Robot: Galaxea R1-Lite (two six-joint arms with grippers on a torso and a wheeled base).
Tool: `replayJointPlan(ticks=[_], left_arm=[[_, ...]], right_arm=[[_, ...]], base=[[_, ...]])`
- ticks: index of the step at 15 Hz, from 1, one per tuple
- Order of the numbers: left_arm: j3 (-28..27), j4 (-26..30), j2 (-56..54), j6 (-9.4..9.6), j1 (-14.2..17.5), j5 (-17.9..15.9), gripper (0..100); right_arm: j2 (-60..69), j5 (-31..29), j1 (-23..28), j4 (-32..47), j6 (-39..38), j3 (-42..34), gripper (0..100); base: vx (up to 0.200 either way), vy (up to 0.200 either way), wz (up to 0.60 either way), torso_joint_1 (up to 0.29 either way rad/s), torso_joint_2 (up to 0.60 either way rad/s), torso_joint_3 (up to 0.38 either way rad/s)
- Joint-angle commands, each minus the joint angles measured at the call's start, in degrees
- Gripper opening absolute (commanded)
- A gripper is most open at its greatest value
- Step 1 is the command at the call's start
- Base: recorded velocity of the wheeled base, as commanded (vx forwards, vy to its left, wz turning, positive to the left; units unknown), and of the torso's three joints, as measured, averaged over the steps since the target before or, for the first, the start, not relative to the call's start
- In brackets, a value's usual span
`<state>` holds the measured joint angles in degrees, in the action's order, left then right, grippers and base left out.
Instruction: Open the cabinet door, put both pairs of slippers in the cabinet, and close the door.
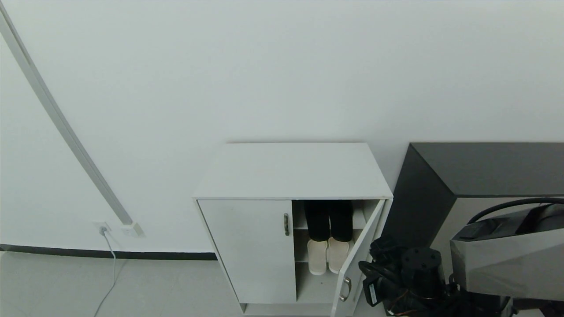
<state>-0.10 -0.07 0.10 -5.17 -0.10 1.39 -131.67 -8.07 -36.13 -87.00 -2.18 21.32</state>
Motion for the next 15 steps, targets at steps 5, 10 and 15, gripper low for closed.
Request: replayJointPlan(ticks=[5, 10, 15], left_arm=[[0.01, -0.01, -0.01, -0.02, 0.01, 0.02, 0], [0.01, -0.01, -0.01, -0.02, 0.01, 0.02, 0], [0.01, -0.01, -0.01, -0.02, 0.01, 0.02, 0]], right_arm=[[-1.13, -0.02, -0.08, 7.73, -0.02, 9.62, 0], [-2.45, -0.02, -0.08, 13.62, -0.19, 17.09, 0], [-4.03, -0.19, -0.08, 18.10, -0.28, 23.59, 0]], base=[[0.000, 0.000, 0.00, 0.000, 0.00, 0.000], [0.000, 0.000, 0.00, 0.000, 0.00, 0.000], [0.000, 0.000, 0.00, 0.000, 0.00, 0.000]])
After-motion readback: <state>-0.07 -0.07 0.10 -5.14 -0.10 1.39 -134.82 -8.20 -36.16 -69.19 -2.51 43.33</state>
